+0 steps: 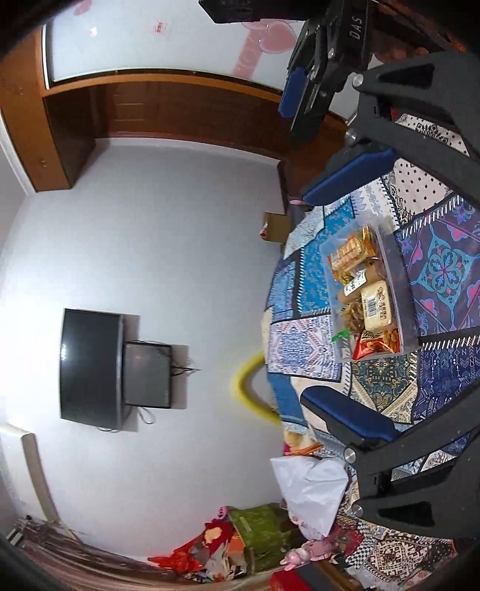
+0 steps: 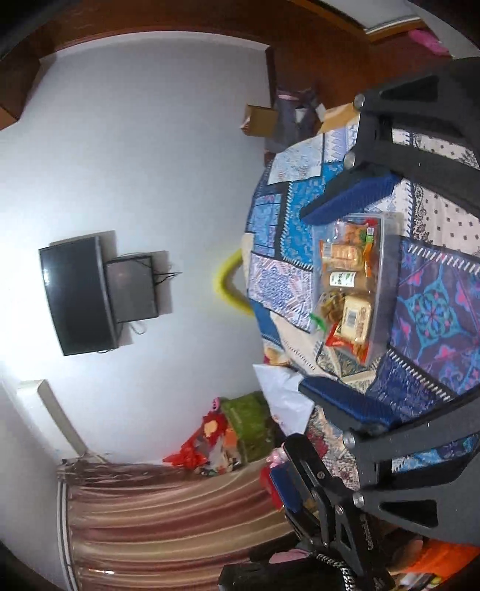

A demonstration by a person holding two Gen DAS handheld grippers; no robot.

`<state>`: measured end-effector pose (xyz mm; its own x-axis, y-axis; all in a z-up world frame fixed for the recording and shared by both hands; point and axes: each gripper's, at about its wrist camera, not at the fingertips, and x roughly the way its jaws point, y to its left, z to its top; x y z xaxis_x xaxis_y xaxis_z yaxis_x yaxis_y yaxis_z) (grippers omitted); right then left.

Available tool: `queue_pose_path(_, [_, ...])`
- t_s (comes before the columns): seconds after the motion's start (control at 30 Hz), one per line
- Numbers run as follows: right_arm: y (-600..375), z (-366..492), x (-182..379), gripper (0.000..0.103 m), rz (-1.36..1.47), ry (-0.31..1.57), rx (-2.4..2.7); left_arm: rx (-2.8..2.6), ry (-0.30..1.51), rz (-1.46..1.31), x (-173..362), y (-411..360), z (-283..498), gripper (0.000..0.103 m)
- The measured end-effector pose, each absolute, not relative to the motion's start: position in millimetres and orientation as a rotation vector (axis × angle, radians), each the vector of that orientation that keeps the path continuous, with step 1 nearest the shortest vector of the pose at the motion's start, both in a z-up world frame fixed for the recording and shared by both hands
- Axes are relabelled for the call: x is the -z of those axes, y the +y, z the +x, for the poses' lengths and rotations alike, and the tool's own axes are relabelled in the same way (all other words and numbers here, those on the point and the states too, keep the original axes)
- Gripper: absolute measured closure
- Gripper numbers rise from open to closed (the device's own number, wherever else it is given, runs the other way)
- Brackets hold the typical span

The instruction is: Organize snacks

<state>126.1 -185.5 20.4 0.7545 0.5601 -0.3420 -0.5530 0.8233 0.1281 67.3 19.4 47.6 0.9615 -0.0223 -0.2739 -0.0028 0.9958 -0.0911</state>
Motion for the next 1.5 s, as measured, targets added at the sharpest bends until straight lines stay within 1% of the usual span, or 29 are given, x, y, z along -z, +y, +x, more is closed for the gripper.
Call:
queue_pose_path(0.1, [-184.5,120.1,-21.6,0.011,0.026,0.371,-0.609,0.009,0.257,-0.080,-51.7,17.1,56.0,0.001])
queue_pose_path(0.17, [-185.8,117.1,-20.7,0.002,0.032,0.361,-0.601,0.012,0.248,-0.073,-53.6,16.4,50.0,0.001])
queue_pose_path(0.23, [-187.3,110.0,-20.0,0.001,0.031,0.349,-0.591,0.012,0.243,-0.072,-54.8,16.0,44.2,0.001])
queue_pose_path(1.5, [-190.3,98.7,-14.4,0.000,0.028,0.349,-0.593,0.010,0.274,-0.090,-46.3,19.7,42.9,0.001])
